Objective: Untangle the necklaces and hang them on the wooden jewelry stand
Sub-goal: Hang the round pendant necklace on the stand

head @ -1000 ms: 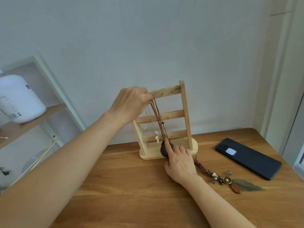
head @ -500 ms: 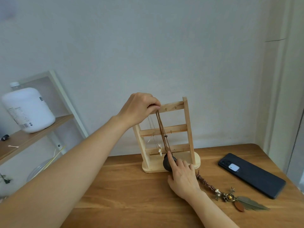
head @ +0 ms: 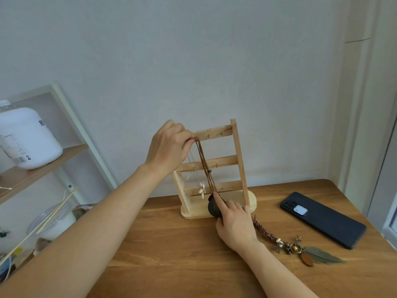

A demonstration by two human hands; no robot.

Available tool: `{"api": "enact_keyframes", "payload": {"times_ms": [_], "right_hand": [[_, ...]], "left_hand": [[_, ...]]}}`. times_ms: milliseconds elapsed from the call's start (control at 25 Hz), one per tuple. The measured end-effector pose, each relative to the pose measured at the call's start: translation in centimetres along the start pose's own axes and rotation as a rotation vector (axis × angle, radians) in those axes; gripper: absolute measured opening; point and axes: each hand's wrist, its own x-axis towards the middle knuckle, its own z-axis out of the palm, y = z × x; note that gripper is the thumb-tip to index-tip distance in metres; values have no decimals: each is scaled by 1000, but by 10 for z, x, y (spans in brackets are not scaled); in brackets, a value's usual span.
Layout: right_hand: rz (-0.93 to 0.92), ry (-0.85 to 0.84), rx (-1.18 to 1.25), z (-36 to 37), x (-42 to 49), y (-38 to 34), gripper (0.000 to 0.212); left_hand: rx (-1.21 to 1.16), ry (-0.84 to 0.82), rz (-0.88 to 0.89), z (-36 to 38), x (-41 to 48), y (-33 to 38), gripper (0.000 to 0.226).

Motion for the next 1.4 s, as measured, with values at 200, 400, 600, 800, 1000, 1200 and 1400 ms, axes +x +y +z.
{"api": "enact_keyframes", "payload": {"times_ms": [200, 400, 600, 800, 1000, 1200, 1400], "right_hand": [[-37, 111, 12, 4, 0, 0, 60], [-5, -11, -60, 4, 0, 0, 74], [-11, 40, -231, 16, -7, 1, 82], [-27, 54, -221, 17, -6, 4, 80], [21, 156, 1, 6, -2, 3, 59], [44, 93, 93, -1, -3, 2, 62], [21, 177, 222, -11, -2, 1, 48]], "left_hand": [[13, 24, -59, 4, -6, 9, 3], [-49, 36, -190, 9, -13, 20, 4], [-34, 81, -304, 15, -17, 35, 8], [-45, 61, -309, 22, -22, 44, 6], [-26, 23, -312, 26, -29, 45, 12], [-108, -17, -369, 34, -38, 44, 11], [-265, 5, -470, 30, -46, 42, 15]]}}
